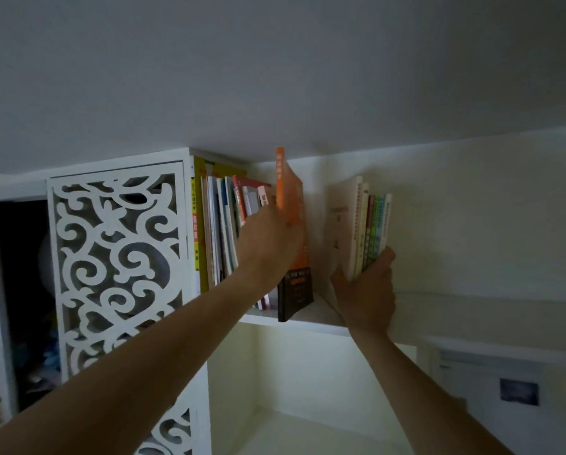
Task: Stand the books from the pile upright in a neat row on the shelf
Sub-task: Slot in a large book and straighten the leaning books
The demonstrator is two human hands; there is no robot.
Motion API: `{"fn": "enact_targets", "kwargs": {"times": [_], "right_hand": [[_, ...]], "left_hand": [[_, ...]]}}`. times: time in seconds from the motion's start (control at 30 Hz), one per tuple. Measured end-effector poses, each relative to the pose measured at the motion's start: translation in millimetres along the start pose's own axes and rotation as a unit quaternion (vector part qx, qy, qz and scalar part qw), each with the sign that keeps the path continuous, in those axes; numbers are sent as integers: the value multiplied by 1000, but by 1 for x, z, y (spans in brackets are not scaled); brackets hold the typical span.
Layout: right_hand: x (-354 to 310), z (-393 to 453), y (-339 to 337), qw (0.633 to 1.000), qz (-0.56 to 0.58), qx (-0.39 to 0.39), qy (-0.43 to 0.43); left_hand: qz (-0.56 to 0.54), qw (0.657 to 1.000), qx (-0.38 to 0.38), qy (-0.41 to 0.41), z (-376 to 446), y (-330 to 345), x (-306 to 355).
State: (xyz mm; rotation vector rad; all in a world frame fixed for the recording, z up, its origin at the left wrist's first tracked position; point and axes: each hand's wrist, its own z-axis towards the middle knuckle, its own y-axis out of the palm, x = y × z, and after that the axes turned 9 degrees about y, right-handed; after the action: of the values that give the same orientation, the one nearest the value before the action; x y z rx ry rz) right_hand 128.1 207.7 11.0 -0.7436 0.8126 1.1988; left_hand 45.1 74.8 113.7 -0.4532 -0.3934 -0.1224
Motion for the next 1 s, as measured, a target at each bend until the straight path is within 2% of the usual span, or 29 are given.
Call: {"fn": "enact_targets", "kwargs": {"times": [0.1,0.23,0.33,0.43,0.6,0.77,0.9,1.0], "right_hand": [[-2,-2,-1,1000,-11,-1,-13],[-3,-1,2,999,-37,-15,-28],[-3,-1,6,997,-61,-28,-41],[-2,0,9,994,-85,-36,-58],[-3,1,19,990,-111,-43,-75],[-11,1,28,978,-162,-84,-97],[-9,4,28,962,-167,-184,-114],[1,10,24,952,-97,-261,-128]], "left_hand": [[-1,999,38,-24,2,35,-28],[-11,994,106,14,-3,71,-50],[-35,981,173,84,-3,85,-54],[37,961,223,158,-3,101,-70],[107,964,175,169,-5,114,-97],[97,964,170,178,-4,112,-98],[58,965,188,175,-5,110,-98],[36,963,198,180,-5,109,-99]]}}
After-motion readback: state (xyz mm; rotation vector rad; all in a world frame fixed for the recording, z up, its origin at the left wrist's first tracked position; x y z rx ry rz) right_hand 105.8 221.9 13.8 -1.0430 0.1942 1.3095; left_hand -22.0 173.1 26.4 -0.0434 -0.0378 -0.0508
